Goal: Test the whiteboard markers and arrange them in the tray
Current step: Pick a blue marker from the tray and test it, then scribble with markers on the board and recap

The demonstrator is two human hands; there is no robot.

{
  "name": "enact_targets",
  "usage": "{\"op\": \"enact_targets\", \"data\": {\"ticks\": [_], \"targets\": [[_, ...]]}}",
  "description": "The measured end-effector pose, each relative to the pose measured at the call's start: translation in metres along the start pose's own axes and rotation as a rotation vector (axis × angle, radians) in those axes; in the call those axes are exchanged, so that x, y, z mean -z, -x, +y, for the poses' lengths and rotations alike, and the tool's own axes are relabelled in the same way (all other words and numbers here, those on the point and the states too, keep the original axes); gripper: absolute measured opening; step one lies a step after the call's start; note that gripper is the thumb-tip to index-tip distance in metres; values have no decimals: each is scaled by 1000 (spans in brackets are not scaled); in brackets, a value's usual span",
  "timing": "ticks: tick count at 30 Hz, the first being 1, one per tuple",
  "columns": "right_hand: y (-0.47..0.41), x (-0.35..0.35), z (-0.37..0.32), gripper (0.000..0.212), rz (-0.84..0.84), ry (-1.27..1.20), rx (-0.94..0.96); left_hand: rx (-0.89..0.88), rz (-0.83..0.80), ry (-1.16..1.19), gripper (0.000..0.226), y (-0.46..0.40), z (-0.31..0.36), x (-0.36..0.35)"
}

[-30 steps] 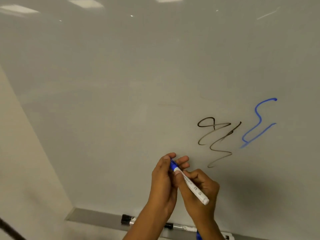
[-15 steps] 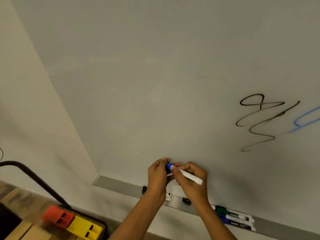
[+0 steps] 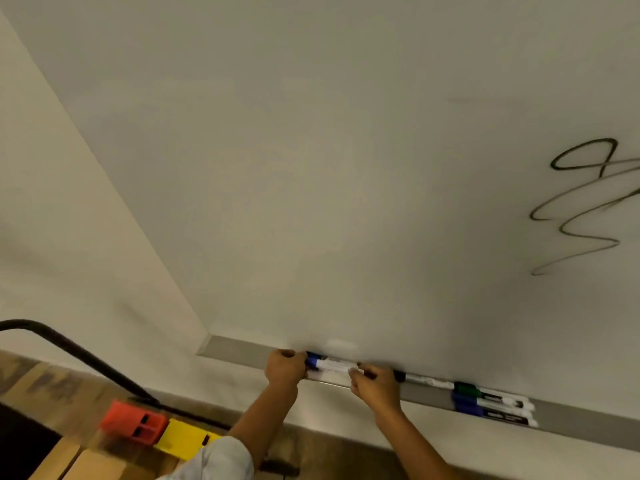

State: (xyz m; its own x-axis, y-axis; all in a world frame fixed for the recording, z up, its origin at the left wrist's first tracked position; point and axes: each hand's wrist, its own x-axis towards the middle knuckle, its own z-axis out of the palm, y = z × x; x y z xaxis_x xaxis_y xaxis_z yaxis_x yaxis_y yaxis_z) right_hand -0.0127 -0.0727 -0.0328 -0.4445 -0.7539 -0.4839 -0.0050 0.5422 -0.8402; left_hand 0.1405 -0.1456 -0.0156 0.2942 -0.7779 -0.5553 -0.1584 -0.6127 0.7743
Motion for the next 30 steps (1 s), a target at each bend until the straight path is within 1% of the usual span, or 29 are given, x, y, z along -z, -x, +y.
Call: {"op": "enact_targets", "data": {"ticks": [3,9,12,14,18,21,23,25,27,28,29,30], "targets": [[-2,-11,7,17,69,111,-35,-41,-9,-139,12,-13,-9,-3],[-5,-18,11,14,81,177,-48,-106,-96,-372,12,-15,-6,-2],[-6,-18,11,16,97,182,-49,-138,-107,-489,17,-20,-5,0],[-6,-18,11,19,103,183,-47,-161,-129,-531,18,-24,-6,0],[-4,-17,12,18,116,150,-25,-218,-173,-597,4,-23,-2,-1],[-4,-13,15,24,101,109,-20,-232,-192,-638,12,-23,-3,-5],[-4,-8,18,26,116,100,-30,-234,-190,-654,20,-22,-2,-8],[-4,-1,20,28,137,78,-18,-244,-181,-666,23,-21,-1,-10],[-3,11,23,27,200,67,15,-269,-169,-669,21,-18,-2,-13],[-4,19,24,23,263,97,51,-294,-160,-666,18,-16,-3,-15],[-6,30,27,18,334,159,106,-331,-148,-668,18,-13,-5,-18],[-8,41,30,15,397,248,169,-373,-138,-678,22,-8,-7,-22]]}}
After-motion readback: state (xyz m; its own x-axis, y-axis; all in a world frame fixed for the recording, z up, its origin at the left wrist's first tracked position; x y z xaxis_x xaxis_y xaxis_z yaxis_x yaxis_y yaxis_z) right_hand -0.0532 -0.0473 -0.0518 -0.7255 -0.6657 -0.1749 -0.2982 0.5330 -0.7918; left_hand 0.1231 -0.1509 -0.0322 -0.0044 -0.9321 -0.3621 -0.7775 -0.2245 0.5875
